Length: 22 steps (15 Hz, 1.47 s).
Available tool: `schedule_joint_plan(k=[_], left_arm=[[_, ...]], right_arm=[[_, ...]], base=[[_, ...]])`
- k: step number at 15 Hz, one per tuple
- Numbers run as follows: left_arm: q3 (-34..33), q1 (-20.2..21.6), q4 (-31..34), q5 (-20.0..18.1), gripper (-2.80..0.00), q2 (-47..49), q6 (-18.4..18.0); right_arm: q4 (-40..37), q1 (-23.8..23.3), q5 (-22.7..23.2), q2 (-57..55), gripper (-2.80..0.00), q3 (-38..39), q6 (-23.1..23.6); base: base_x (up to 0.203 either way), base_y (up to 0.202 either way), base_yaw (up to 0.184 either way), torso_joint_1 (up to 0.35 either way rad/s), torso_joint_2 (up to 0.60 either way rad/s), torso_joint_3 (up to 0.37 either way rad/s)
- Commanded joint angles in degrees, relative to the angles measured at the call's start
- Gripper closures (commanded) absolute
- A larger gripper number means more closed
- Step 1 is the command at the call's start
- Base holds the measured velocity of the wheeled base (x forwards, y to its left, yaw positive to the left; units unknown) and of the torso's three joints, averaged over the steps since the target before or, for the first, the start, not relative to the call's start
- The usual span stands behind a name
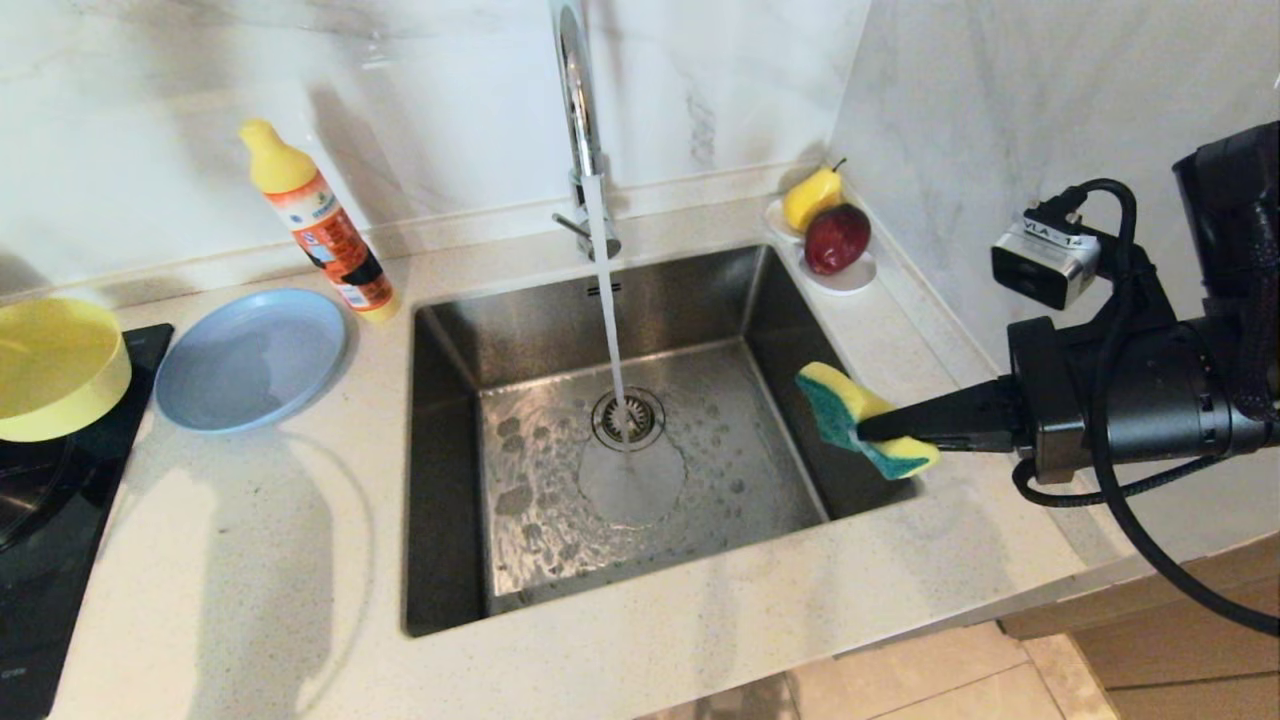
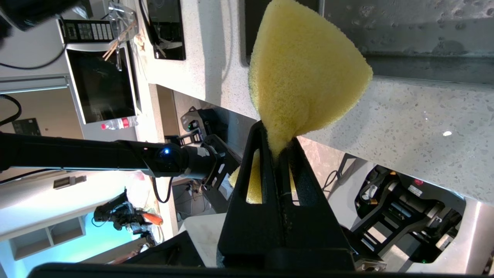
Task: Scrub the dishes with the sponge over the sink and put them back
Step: Place the bowl on the table
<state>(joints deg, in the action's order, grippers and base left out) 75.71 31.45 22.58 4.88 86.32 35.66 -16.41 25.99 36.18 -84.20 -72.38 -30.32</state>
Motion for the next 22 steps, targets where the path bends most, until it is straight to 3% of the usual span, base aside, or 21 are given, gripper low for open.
schedule_joint_plan(k=[1, 3, 7, 11, 14, 18, 22], left_arm=[[-7.4, 4.7, -9.1, -0.1, 0.00, 1.2, -0.8], [-10.2, 9.5, -14.0, -1.0, 0.00, 4.2, -1.2], [-11.6, 15.9, -14.9, -6.7, 0.00, 5.9, -0.9], [-13.8, 16.9, -15.4, -6.8, 0.00, 9.1, -1.0], [-17.7, 17.6, -23.2, -6.6, 0.00, 11.7, -0.7], [-19.7, 18.1, -24.6, -7.3, 0.00, 12.6, 0.7], [-19.3, 19.3, -24.6, -11.8, 0.00, 14.6, 4.0]], right_arm=[[0.0, -0.1, 0.1, -0.2, 0.00, 0.1, -0.1], [0.0, -0.2, 0.1, -0.3, 0.00, 0.1, 0.0], [0.0, -0.8, 0.1, -0.7, 0.00, 0.4, 0.9], [0.0, -0.9, 0.2, -0.7, 0.00, 0.3, 0.9], [0.0, -0.9, 0.2, -0.5, 0.00, 0.7, 1.0], [0.0, -0.9, 0.3, 0.0, 0.00, 0.8, 1.2], [-0.1, -0.9, 0.5, 0.1, 0.00, 0.8, 1.0]], base=[[0.000, 0.000, 0.000, 0.000, 0.00, 0.000], [0.000, 0.000, 0.000, 0.000, 0.00, 0.000], [0.000, 0.000, 0.000, 0.000, 0.00, 0.000], [0.000, 0.000, 0.000, 0.000, 0.00, 0.000], [0.000, 0.000, 0.000, 0.000, 0.00, 0.000], [0.000, 0.000, 0.000, 0.000, 0.00, 0.000], [0.000, 0.000, 0.000, 0.000, 0.00, 0.000]])
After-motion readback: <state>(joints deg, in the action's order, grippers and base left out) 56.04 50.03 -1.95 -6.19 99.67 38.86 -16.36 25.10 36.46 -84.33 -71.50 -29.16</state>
